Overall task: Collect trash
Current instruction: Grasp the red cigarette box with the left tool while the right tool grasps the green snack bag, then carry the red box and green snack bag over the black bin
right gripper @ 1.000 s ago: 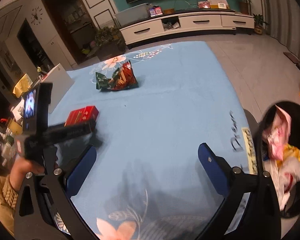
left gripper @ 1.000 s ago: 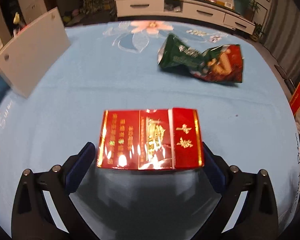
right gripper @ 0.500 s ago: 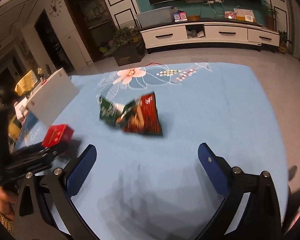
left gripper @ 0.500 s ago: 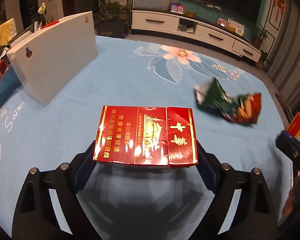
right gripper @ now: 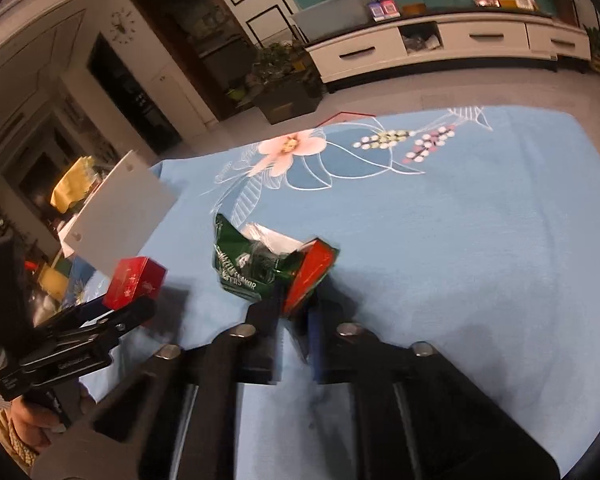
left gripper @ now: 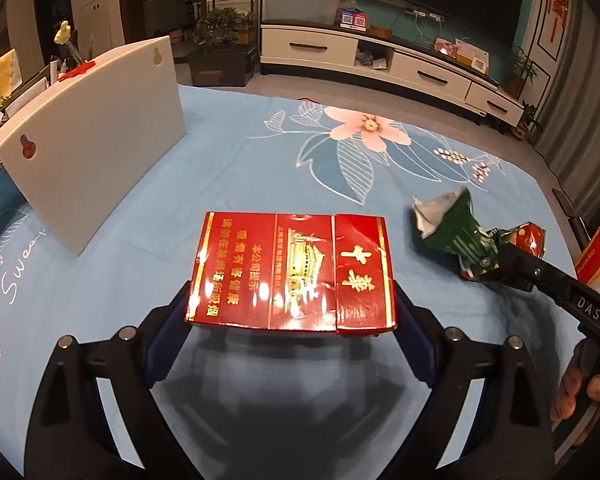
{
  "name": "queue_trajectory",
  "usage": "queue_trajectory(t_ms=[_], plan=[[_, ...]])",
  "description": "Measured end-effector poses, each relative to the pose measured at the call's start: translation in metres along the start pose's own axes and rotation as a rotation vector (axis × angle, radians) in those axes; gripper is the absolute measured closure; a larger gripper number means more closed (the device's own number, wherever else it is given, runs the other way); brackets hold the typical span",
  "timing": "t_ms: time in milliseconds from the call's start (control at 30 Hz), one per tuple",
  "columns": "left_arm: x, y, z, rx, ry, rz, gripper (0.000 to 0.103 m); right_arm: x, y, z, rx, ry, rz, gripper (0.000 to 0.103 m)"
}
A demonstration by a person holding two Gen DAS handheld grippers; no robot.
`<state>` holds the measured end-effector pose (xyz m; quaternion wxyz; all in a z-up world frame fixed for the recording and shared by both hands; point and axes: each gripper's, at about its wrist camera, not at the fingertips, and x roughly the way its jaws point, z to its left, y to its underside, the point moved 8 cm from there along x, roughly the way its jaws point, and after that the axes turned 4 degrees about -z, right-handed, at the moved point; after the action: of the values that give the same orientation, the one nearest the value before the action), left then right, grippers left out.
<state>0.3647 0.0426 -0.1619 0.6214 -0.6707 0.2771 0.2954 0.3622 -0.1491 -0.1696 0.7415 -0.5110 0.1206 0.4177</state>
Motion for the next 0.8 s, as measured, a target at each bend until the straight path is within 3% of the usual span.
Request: queue_trajectory(t_ms=[133, 333, 800], plan=[[-0.013, 0.010, -0.007, 0.004, 0.033, 0.002, 0.012, -0.031, 0.011, 0.013, 0.006, 0.012, -0.034, 0.093], [-0.045, 0.028, -0.023, 0.017, 0.069, -0.007, 0.012, -0.084, 0.040, 0.017, 0.022, 0.113, -0.090, 0.093], [-0.127, 0.092, -0.071, 0.105, 0.132, -0.022, 0.012, -0.177, 0.112, 0.030, 0.035, 0.202, -0.148, 0.093]])
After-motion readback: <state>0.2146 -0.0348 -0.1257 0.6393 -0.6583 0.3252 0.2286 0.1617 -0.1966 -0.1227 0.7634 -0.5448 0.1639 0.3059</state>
